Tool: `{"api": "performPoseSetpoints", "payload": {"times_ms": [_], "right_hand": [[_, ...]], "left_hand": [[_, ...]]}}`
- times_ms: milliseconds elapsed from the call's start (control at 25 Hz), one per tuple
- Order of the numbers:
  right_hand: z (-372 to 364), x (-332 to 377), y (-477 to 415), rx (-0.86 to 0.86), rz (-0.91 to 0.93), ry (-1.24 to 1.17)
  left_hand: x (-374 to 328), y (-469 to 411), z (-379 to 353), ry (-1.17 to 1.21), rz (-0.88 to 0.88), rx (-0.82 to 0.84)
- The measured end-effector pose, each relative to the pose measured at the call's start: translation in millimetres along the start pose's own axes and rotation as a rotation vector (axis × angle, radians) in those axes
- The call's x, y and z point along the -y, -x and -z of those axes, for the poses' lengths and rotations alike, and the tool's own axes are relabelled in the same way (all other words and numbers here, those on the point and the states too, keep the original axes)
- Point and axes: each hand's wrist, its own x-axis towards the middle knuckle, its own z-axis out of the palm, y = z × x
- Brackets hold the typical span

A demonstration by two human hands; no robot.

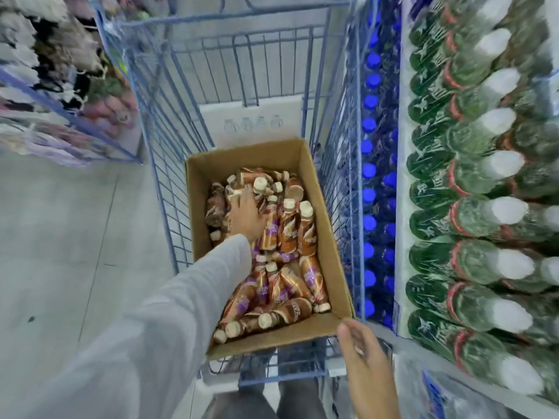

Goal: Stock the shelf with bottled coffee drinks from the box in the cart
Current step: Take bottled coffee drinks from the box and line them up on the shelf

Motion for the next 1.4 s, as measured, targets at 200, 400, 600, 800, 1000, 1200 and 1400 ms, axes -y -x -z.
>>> {"api": "performPoseSetpoints", "payload": {"times_ms": [200,400,600,800,1000,1200,1400], "right_hand": [[-3.4,1.6,-15.8,0.040,0.017,0.001],[-12.3,11.2,-19.5,0.148,0.054,0.107],[-24.8,24.1,-35.5,0.202,0.114,0.171],[-63.7,46.1,-77.1,0.262,0.145,0.240],[-137.5,65.6,-139.0,0.303,0.174,0.350],[-219.3,80.9,-183.9,0.346,-0.010,0.256],[-297.4,88.0,-199.5,0.082,-0.164,0.324]], "left_hand": [[8.3,-27.9,-32.2,-0.226,-0.003,-0.075],[20.4,-1.5,-24.4,0.090,-0.241,-0.195],[26.2,68.2,-6.0,0.617,-0.023,-0.183],[48.6,149.9,15.9,0.950,0.208,-0.257],[78.5,190.0,33.4,1.136,0.298,-0.219],[94.2,204.9,48.4,1.124,0.342,-0.249],[109.9,211.9,53.8,1.143,0.362,-0.244]]}}
